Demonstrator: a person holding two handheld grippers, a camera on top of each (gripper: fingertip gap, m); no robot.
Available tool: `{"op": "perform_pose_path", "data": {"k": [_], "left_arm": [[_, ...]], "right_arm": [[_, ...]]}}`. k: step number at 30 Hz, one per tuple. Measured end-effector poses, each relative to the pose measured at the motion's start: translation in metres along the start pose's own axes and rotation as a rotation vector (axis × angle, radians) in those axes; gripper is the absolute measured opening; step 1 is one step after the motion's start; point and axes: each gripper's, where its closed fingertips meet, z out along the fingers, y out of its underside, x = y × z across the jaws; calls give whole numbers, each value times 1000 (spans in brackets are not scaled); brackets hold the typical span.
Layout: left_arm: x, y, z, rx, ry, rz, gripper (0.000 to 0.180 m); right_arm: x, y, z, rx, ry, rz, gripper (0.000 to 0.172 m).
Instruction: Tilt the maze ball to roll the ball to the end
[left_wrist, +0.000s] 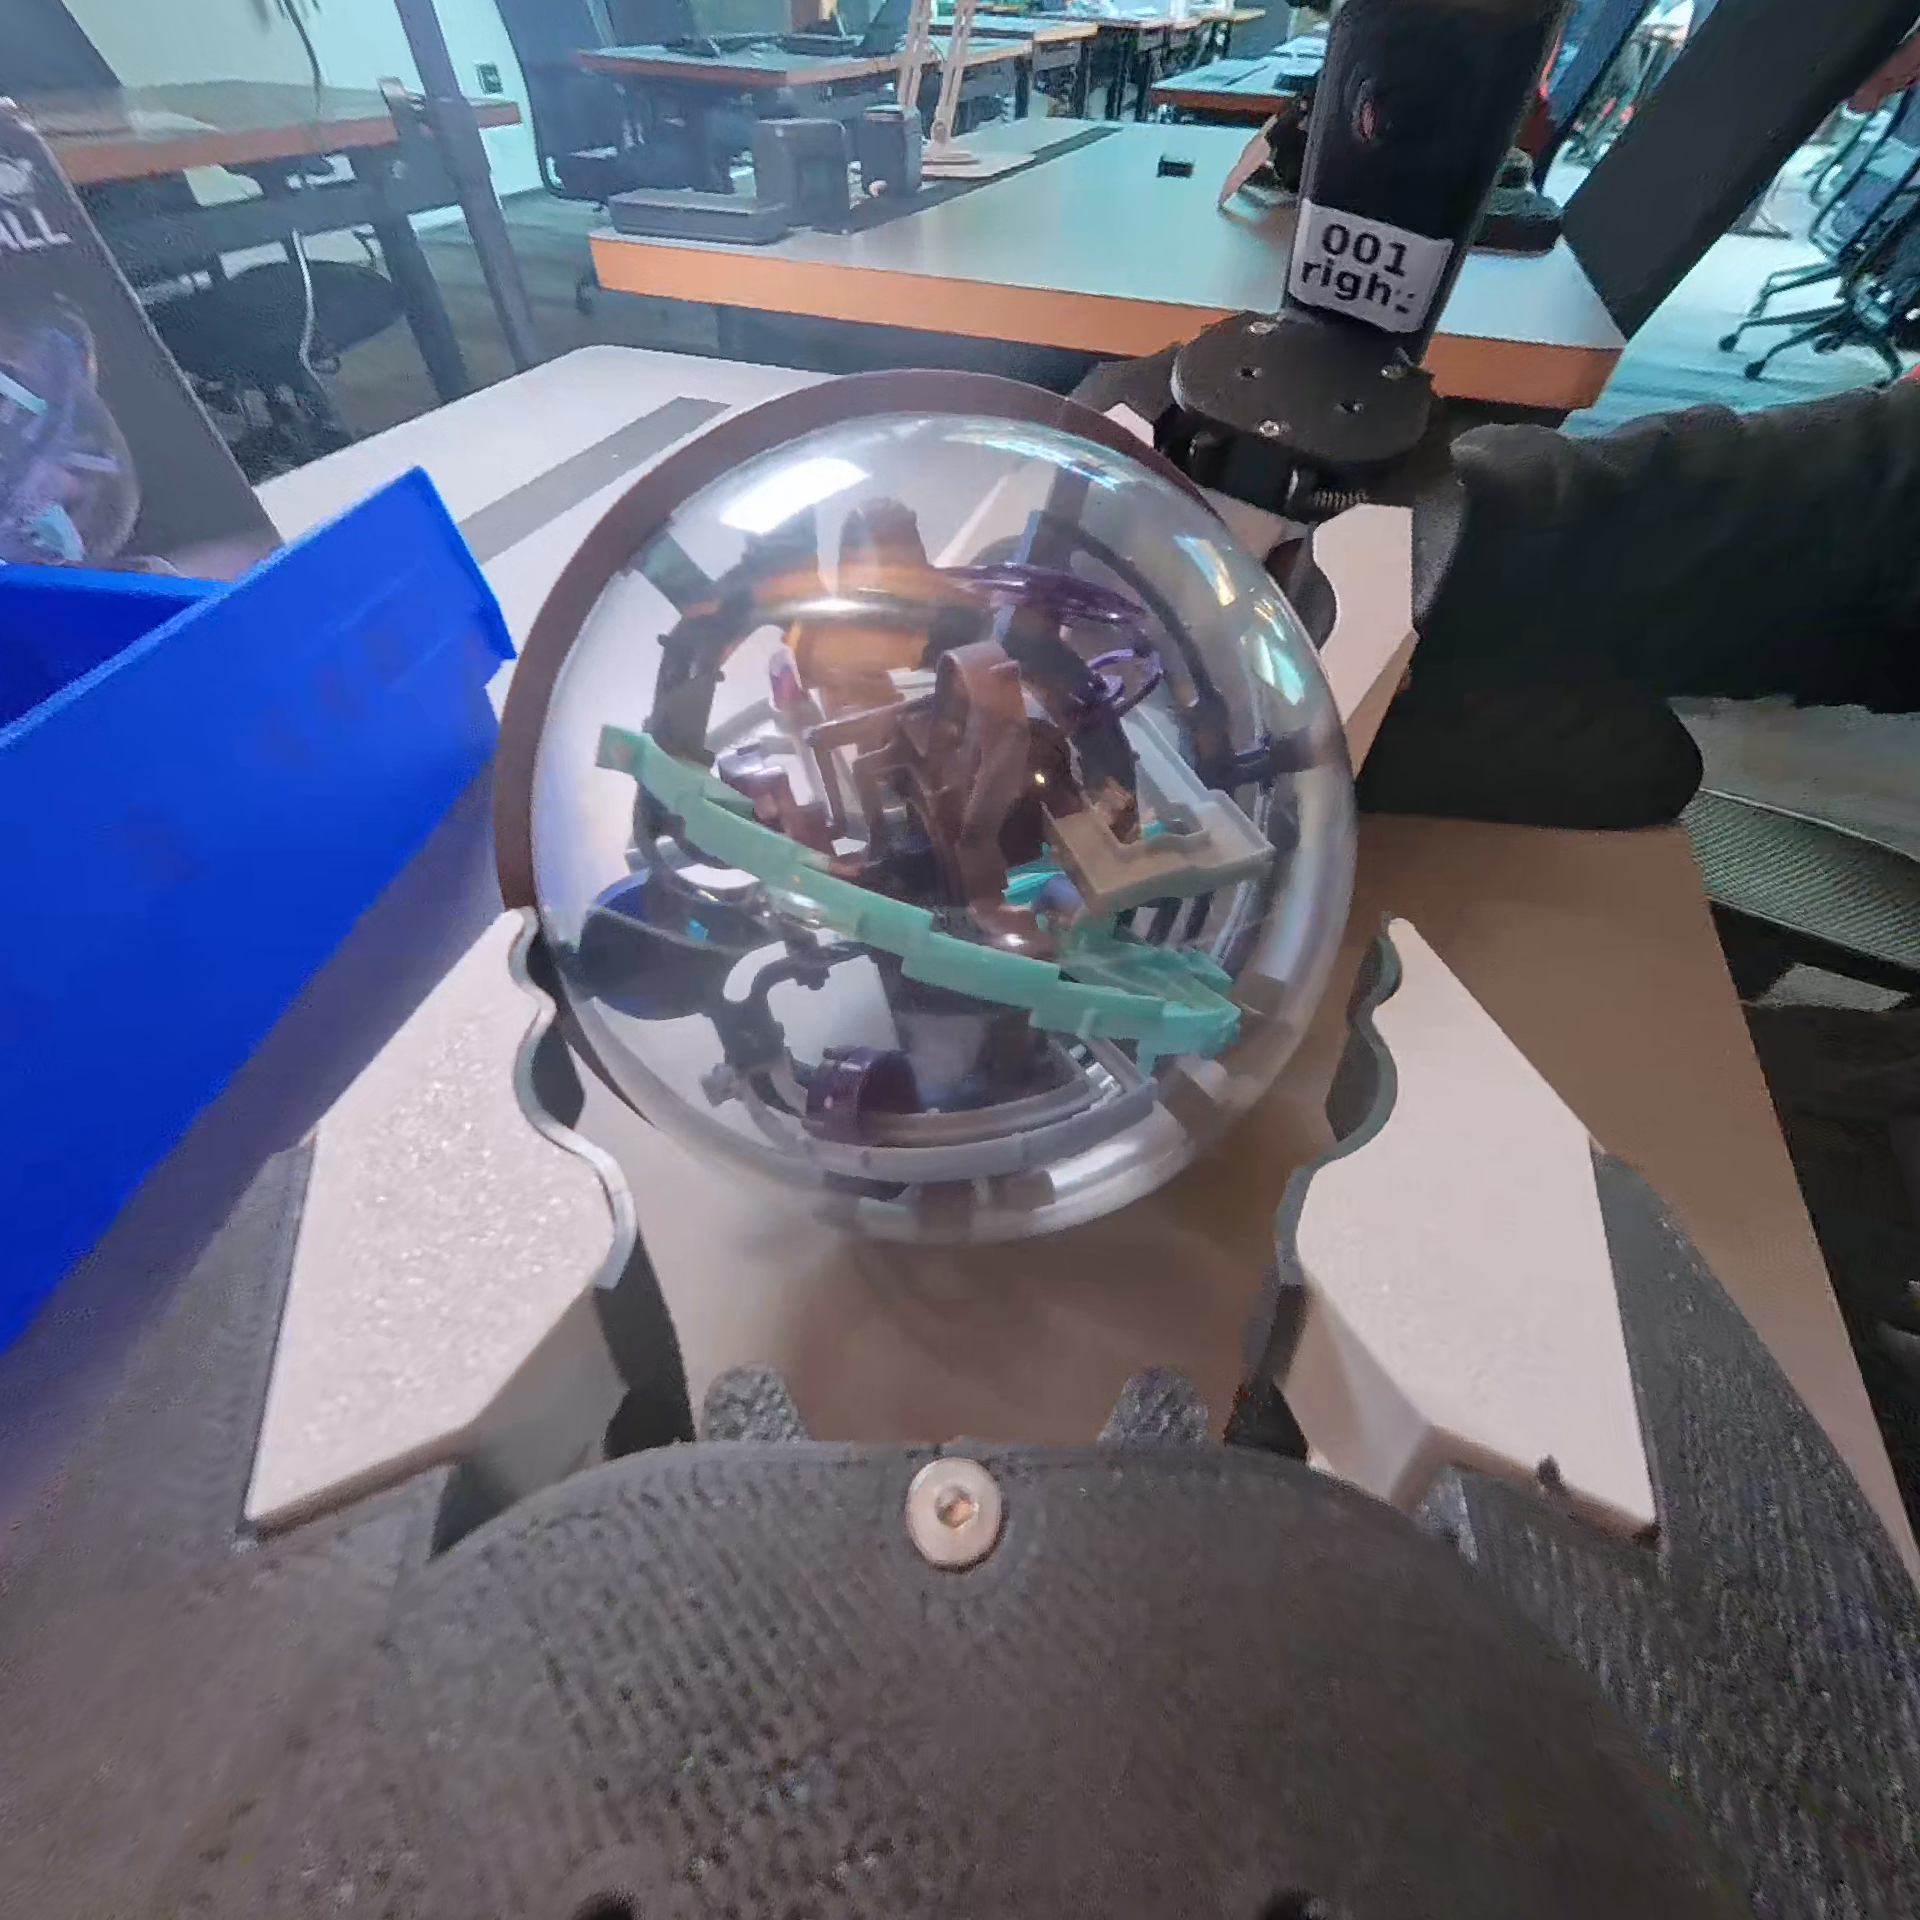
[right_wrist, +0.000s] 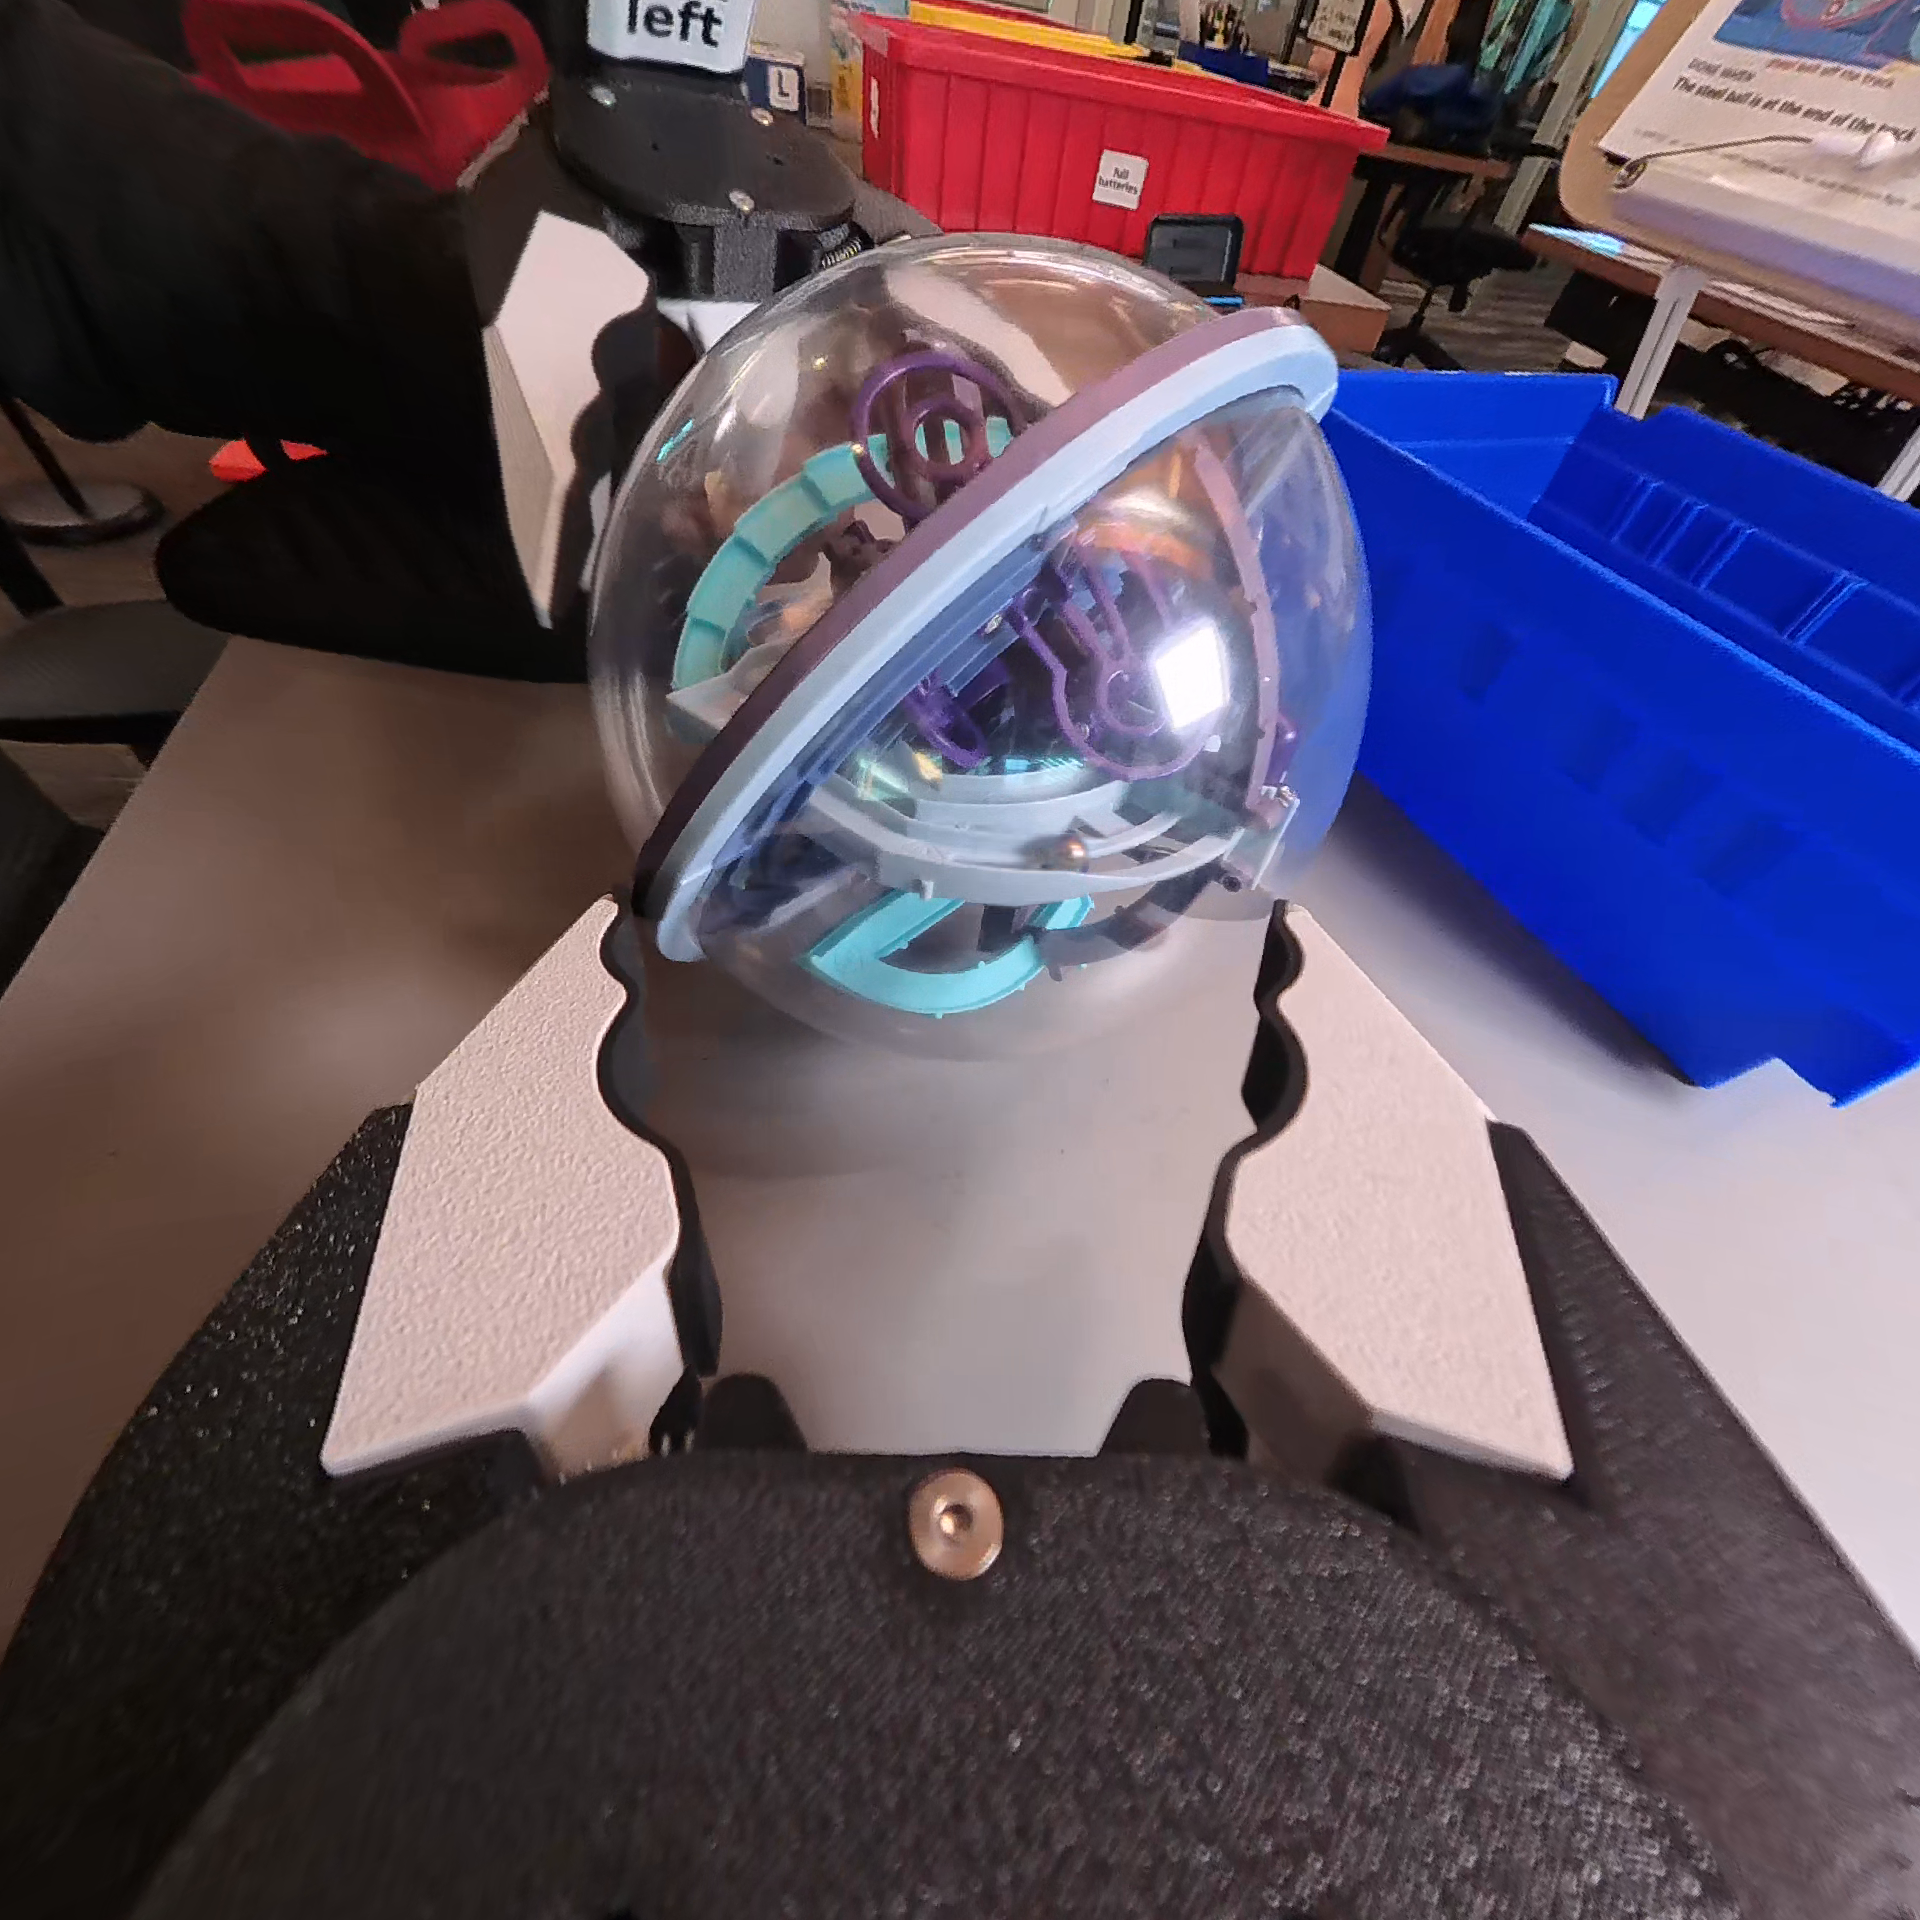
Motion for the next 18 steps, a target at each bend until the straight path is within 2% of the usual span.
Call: {"op": "perform_pose_path", "data": {"k": [18], "left_arm": [[5, 0, 0, 16, 136, -103, 143]], "right_arm": [[-12, -8, -7, 19, 42, 23, 115]]}}
